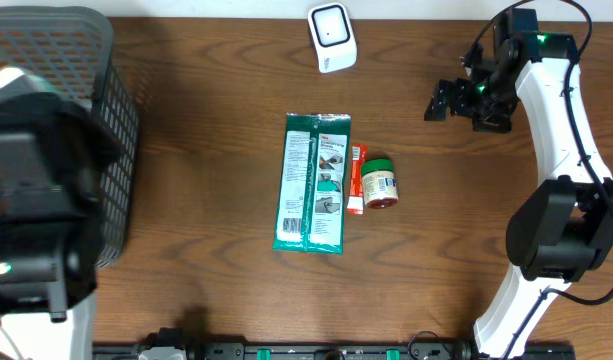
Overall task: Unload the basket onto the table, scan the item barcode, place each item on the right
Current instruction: 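Carry the pale green pack with the left gripper to the table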
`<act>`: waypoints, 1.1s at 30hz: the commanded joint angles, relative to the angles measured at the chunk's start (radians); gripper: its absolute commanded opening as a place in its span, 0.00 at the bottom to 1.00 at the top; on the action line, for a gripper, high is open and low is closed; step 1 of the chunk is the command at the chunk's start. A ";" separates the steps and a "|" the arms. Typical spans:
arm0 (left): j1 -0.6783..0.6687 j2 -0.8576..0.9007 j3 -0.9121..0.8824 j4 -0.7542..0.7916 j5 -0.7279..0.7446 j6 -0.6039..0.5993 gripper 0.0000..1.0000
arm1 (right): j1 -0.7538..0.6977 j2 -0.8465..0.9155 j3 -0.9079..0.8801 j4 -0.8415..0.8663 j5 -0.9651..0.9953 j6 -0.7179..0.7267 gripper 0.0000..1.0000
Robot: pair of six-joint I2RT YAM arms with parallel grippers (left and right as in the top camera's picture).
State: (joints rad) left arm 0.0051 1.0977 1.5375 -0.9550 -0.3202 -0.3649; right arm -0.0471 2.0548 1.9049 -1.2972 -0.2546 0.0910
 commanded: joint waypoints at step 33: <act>-0.543 0.892 -0.145 0.195 -0.002 -0.306 0.55 | -0.004 -0.002 0.016 0.000 -0.005 -0.002 0.99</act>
State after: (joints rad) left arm -0.5388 1.9804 1.3869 -0.7582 -0.3122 -0.6575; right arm -0.0471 2.0548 1.9049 -1.2972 -0.2543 0.0910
